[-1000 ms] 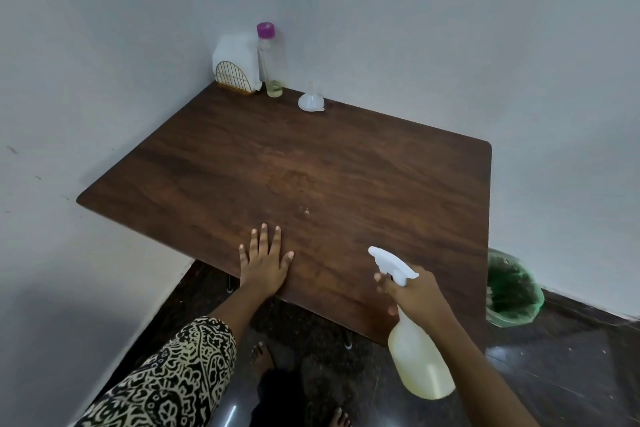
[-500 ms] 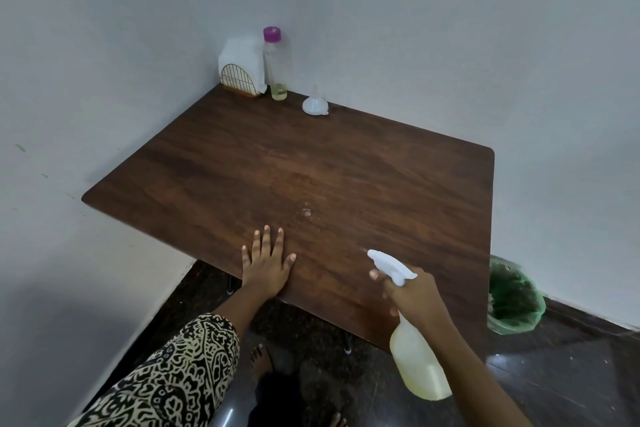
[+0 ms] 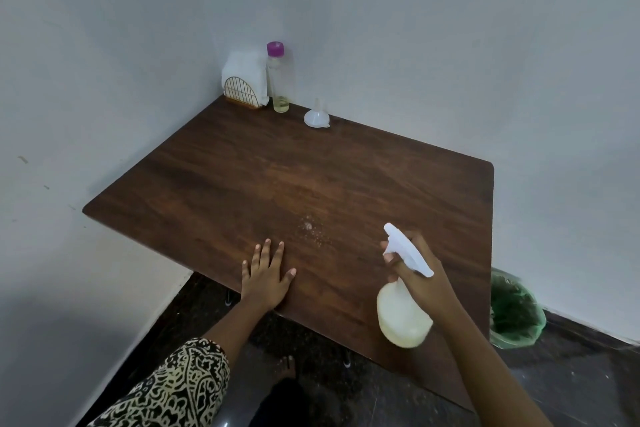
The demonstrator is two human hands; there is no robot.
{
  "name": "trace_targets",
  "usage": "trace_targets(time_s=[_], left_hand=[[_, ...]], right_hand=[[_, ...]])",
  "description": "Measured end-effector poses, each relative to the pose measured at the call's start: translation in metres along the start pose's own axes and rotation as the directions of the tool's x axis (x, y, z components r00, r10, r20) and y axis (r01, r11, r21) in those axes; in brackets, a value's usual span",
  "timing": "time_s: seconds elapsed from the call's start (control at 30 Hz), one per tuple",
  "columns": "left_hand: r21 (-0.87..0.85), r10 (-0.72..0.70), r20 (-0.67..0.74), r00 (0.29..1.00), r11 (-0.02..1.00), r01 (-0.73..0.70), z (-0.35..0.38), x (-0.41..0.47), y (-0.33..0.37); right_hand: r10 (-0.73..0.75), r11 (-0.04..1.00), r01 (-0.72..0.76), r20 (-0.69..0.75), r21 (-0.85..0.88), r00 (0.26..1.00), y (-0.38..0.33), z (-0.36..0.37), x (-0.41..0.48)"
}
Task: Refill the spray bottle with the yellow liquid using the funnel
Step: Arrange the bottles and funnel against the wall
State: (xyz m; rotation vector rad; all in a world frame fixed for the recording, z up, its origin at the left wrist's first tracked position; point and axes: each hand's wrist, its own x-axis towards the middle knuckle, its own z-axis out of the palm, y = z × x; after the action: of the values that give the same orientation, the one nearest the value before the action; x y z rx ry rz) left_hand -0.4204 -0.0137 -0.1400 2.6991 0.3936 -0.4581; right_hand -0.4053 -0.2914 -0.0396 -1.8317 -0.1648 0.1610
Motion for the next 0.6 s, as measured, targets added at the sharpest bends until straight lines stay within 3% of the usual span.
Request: trace_targets(time_s=[0.27, 0.4, 0.6], left_hand=[[-0.113, -0.074, -0.064, 0.995, 0.991, 0.066, -0.037, 0.027, 0.025], [-0.056, 0.068, -0.109, 0.992, 0.996, -0.074, -0.061, 0.073, 0.057], [0.005, 0.149, 0.001, 0.989, 0.989, -0.149, -0.092, 0.159, 0.088]], right_hand=[[-0.214, 0.97, 0.205, -0.056, -0.131, 0.975, -0.008, 0.005, 0.086], [-0.154, 0.986, 0.145, -0.105, -0.084, 0.982, -0.014, 0.017, 0.142], [0.057, 0.988, -0.024, -0.214, 0.153, 0.975, -0.025, 0.032, 0.232]])
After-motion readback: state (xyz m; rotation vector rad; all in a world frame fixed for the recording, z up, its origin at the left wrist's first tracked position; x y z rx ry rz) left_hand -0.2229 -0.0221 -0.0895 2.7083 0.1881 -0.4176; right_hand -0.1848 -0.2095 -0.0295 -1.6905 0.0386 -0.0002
